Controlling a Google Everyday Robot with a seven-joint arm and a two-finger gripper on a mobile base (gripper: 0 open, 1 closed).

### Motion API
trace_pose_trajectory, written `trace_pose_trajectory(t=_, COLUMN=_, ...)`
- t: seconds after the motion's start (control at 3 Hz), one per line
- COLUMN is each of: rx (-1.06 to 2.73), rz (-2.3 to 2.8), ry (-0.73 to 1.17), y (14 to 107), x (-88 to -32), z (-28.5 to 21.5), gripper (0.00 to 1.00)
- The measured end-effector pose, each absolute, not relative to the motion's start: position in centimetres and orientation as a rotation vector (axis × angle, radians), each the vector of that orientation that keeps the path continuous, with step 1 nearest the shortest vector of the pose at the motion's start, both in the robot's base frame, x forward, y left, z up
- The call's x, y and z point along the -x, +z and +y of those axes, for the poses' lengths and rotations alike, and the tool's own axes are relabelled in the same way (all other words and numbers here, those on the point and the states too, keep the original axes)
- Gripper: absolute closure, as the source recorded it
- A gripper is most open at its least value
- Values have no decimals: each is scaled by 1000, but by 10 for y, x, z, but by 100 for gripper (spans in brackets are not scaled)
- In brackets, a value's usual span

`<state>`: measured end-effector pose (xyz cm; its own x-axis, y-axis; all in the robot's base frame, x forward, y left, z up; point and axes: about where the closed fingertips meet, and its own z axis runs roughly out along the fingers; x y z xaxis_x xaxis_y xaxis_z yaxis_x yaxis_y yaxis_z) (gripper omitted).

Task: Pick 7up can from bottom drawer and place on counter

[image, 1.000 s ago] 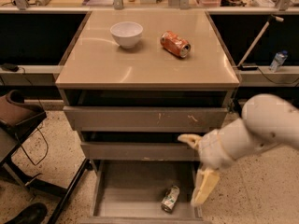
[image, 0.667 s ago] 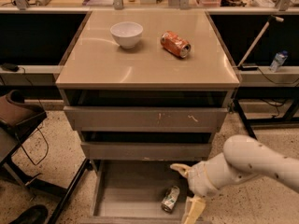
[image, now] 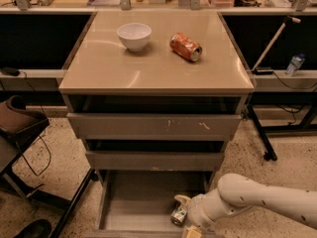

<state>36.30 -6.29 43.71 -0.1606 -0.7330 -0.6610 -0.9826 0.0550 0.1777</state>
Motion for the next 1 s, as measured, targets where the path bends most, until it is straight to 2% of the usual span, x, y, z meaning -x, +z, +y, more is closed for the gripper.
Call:
trace_pose_trajectory(t=0.33, rx=1698, rz=1942, ry=861, y=435, x=-364, z=-65, gripper=0)
trace_pose_trajectory(t=0.67, rx=1532, rz=1956, ry=767, y=431, x=-401, z=-83, gripper=0)
trace_pose_trajectory(t=1.0, rx=1242, rz=1985, ry=560, y=435, x=-466, z=-126, gripper=0)
